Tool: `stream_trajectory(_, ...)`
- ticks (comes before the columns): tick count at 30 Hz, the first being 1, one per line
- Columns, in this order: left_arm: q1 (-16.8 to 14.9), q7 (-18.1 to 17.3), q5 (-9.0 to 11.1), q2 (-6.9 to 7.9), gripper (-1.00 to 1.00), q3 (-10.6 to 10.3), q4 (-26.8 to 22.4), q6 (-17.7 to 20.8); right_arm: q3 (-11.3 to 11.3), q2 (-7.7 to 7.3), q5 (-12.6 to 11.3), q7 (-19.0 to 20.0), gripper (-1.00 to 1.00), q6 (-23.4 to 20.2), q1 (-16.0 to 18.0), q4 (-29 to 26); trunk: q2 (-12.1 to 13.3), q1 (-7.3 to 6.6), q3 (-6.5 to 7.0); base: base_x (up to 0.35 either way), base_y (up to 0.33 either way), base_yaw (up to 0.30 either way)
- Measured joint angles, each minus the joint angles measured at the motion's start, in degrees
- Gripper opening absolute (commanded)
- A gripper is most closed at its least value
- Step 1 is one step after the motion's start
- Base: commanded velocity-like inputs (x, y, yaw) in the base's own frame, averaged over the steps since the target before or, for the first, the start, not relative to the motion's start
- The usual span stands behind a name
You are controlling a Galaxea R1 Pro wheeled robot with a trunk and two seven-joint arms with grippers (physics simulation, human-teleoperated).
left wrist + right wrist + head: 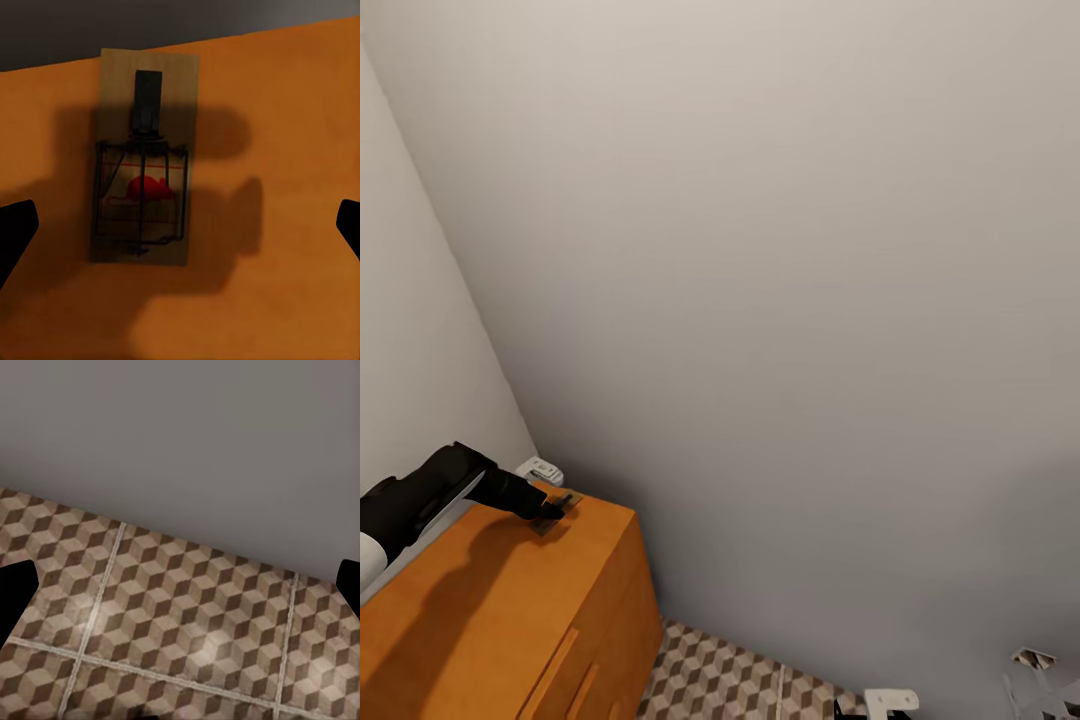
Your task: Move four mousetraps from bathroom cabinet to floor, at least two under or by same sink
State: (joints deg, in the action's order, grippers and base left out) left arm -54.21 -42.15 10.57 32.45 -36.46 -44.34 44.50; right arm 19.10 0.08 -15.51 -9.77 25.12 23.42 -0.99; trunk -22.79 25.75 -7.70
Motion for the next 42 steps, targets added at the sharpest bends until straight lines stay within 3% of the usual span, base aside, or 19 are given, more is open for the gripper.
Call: stream_trajectory(42,-0.01,0.01,0.0,0.0,1.0,-0.86,0.44,0.0,0.0,0.0,0.0,0.02,1.0,-0.04,0.0,0.0,0.0,0.0,-1.76,0.0,0.0,0.0)
